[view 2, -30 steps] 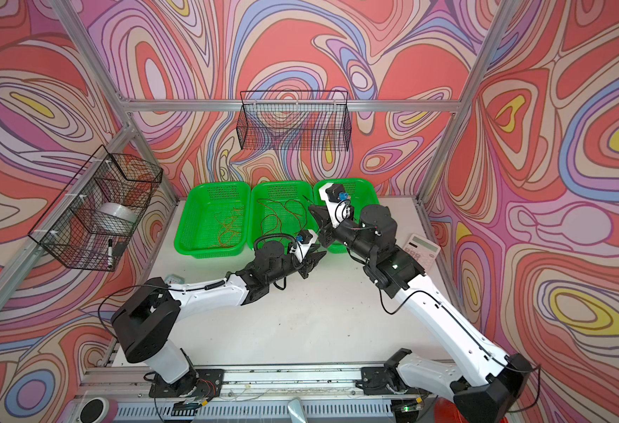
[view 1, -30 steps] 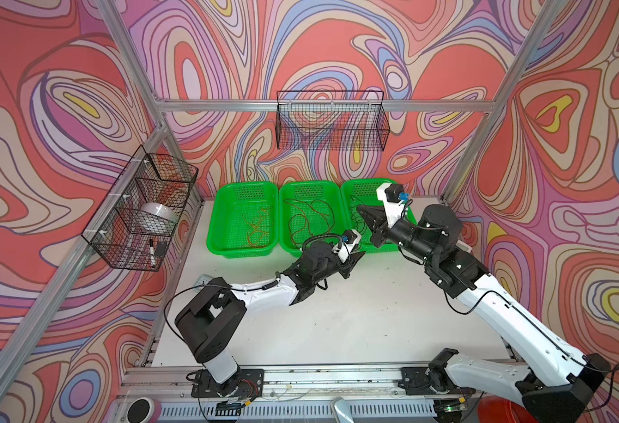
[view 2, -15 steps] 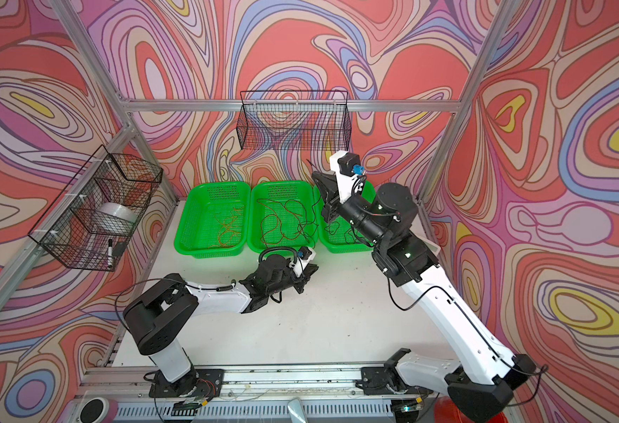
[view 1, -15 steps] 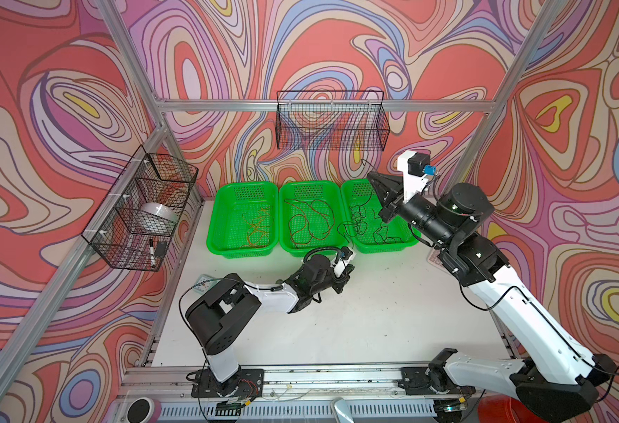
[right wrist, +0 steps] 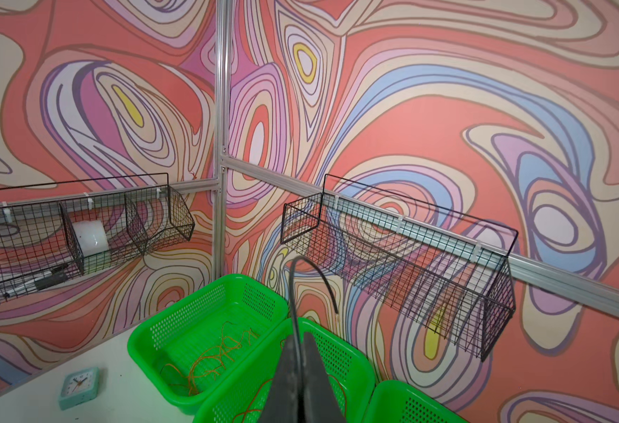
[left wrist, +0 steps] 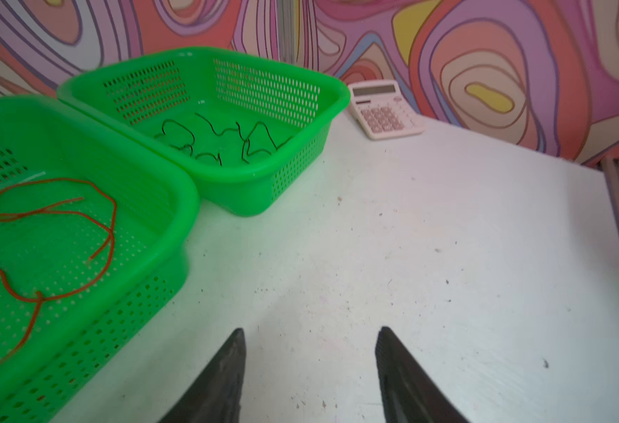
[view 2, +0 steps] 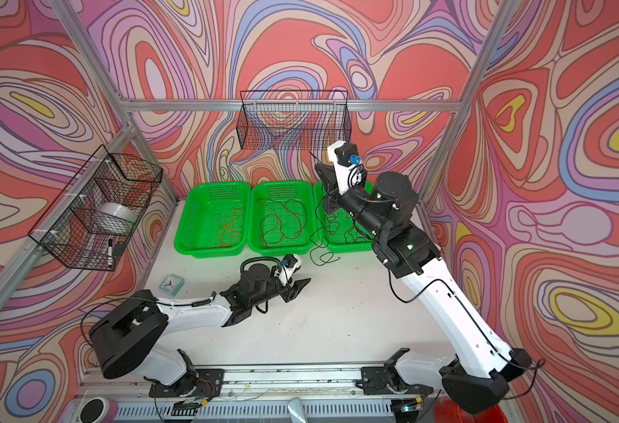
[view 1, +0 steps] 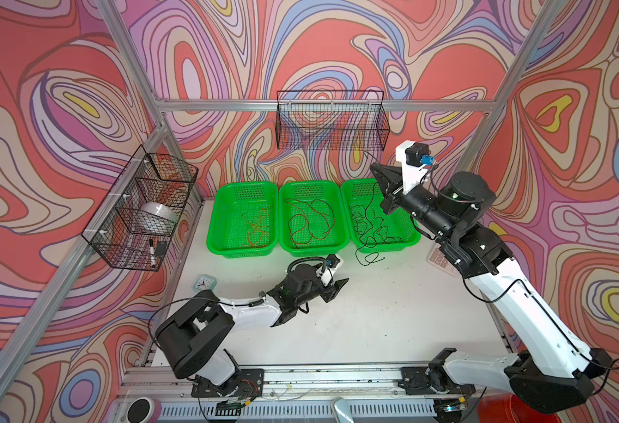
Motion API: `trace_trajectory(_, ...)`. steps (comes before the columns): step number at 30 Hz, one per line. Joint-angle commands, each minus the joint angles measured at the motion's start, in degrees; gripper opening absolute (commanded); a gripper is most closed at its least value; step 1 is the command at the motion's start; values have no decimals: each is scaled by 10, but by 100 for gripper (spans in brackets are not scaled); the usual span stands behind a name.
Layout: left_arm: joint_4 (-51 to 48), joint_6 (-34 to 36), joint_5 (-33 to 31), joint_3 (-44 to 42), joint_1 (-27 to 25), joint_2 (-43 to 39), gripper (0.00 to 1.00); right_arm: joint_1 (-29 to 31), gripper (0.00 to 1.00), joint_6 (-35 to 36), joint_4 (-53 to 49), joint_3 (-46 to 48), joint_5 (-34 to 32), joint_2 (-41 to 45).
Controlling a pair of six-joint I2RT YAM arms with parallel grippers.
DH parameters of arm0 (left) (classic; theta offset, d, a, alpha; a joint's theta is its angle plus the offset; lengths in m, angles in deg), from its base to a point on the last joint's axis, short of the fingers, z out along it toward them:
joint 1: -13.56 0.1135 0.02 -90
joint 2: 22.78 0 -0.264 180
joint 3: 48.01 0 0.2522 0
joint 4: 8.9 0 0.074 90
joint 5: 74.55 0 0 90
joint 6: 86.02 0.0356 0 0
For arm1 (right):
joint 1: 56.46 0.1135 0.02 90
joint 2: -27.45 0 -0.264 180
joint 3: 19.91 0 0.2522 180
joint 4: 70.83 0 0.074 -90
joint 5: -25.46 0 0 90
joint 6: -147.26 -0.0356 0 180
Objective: Untangle the cables
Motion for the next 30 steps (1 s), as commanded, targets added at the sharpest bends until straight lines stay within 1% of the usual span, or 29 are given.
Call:
trace_trajectory(1,17,3,28,10,-5,-49,84,-1,0,-3,-3,22,36,12)
trace_trajectory(4,9,6,25,26,-9,-69,97,-1,0,-5,3,41,46,24)
trace_trajectory(6,25,5,4,32,-8,-71,100,-1,0,-7,6,50,45,30)
trace_trajectory(8,37,11,-17,42,-9,-64,100,-2,0,-10,9,55,45,33)
trace_trajectory(15,65,27,-135,75,-8,-20,100,-1,0,-26,24,62,81,31)
trace_trajectory(17,73,31,-163,78,-9,-11,100,-1,0,-28,25,62,85,31)
trace_trajectory(19,79,40,-176,82,-8,-2,99,-1,0,-30,25,62,87,30)
trace_trajectory(22,87,43,-175,90,-7,18,94,-1,0,-34,26,64,86,30)
trace_trajectory(26,109,31,-110,101,-3,44,80,-1,0,-36,30,65,78,29)
trace_trajectory(28,118,29,-85,106,-3,57,68,-2,0,-36,32,65,78,25)
trace_trajectory(29,125,27,-73,108,-3,63,58,-1,0,-36,31,63,74,21)
trace_trajectory(30,133,27,-61,110,-3,71,46,-2,0,-36,30,61,69,18)
